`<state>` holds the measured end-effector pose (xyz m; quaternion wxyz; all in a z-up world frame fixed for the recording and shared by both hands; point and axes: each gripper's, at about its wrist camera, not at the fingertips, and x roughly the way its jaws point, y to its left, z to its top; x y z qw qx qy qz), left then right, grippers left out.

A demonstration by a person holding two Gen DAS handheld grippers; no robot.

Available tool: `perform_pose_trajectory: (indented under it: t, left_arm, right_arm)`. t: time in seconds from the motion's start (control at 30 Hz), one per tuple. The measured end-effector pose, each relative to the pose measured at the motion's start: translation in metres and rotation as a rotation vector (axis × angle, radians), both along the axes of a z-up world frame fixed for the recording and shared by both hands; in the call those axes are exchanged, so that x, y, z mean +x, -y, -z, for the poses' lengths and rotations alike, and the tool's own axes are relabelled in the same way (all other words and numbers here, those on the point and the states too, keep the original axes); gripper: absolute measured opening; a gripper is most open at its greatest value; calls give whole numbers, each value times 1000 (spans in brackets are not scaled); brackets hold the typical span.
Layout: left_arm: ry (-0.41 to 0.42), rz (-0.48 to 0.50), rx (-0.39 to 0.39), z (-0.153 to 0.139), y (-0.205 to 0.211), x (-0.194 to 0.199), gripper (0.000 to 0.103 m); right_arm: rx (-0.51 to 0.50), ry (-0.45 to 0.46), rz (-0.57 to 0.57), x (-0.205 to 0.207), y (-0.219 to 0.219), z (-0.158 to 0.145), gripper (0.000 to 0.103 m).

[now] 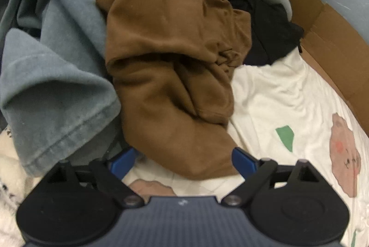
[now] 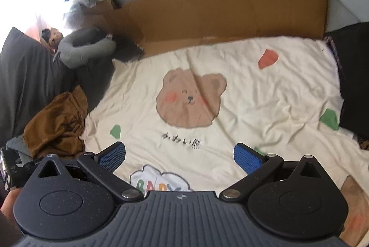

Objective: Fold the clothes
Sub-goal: 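Reach the left tool into the clothes pile and grasp the brown t-shirt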

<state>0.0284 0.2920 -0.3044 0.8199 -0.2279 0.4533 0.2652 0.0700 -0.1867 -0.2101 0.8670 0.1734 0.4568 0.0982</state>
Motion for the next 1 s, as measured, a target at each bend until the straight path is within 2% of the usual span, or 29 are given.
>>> perform_pose_trajectory:
  t: [0.23,0.33,0.43,0.53,0.6,0.67,0.73,1.0]
  left_arm:
    - [73,-54,30,15,-17,-15,92]
    - [108,-24,29,16,-18,-17,85]
    - [145,-5,8,16,-19,-18,73]
    - [180,-10,-45,14,-19,-20,48]
    - [194,-23,-65,11,-18,-21,17]
    - [205,-27,-67,8,-18,-22,5]
    - [230,-7,-78,4,-16,-23,3]
    - [323,211,-77,-33,24,-23,2]
  right_arm:
    - [-2,-31,-43,-3,-12,19,103]
    - [4,-31,-59,-3,-18,23,103]
    - [8,-27,-77,-1,-25,26,103]
    - [12,-19,-82,1,-30,29,103]
    - [13,-13,-81,3,-32,29,103]
    - [18,-9,-85,4,-34,28,103]
    - [21,-3,-89,5,-35,27,103]
    - [26,11,-107,3,-39,23,103]
